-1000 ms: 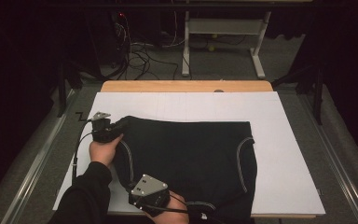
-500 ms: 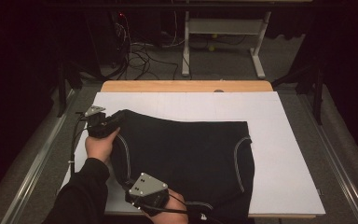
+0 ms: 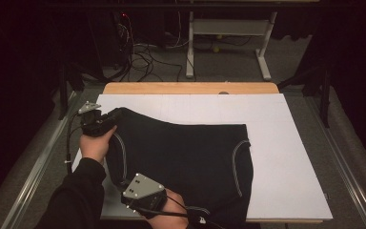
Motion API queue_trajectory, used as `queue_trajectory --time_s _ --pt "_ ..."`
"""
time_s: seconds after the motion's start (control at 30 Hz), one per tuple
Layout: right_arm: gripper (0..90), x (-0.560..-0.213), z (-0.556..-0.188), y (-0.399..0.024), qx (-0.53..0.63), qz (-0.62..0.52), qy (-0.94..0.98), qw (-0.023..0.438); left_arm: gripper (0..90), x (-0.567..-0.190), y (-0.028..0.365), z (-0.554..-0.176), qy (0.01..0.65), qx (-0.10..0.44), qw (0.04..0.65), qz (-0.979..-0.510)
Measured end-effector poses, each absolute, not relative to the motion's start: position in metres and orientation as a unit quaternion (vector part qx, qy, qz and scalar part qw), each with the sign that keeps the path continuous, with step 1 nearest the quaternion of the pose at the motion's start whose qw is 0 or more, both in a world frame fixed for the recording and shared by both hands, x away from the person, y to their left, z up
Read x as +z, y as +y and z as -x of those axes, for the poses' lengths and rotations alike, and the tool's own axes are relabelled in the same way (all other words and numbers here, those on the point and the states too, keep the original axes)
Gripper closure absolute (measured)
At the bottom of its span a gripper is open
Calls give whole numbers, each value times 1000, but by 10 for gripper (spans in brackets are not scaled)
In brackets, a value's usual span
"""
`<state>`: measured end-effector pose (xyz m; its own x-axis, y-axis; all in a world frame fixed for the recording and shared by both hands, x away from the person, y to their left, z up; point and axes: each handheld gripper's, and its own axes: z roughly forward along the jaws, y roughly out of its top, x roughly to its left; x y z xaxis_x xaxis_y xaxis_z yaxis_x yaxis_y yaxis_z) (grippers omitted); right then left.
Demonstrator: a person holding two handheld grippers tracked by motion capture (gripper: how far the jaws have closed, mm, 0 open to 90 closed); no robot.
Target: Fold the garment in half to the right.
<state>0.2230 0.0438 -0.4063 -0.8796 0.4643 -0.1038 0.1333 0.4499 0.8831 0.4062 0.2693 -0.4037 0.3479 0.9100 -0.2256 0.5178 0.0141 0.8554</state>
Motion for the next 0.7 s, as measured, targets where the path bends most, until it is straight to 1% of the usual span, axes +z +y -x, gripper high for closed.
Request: queue_trajectory --time_s 0.5,0.7 --pt "756 -405 -224 81 495 -158 839 161 727 -401 309 -401 549 218 463 -661" --pt "756 -402 -224 97 502 -151 837 158 728 -400 331 -396 568 216 457 -650"
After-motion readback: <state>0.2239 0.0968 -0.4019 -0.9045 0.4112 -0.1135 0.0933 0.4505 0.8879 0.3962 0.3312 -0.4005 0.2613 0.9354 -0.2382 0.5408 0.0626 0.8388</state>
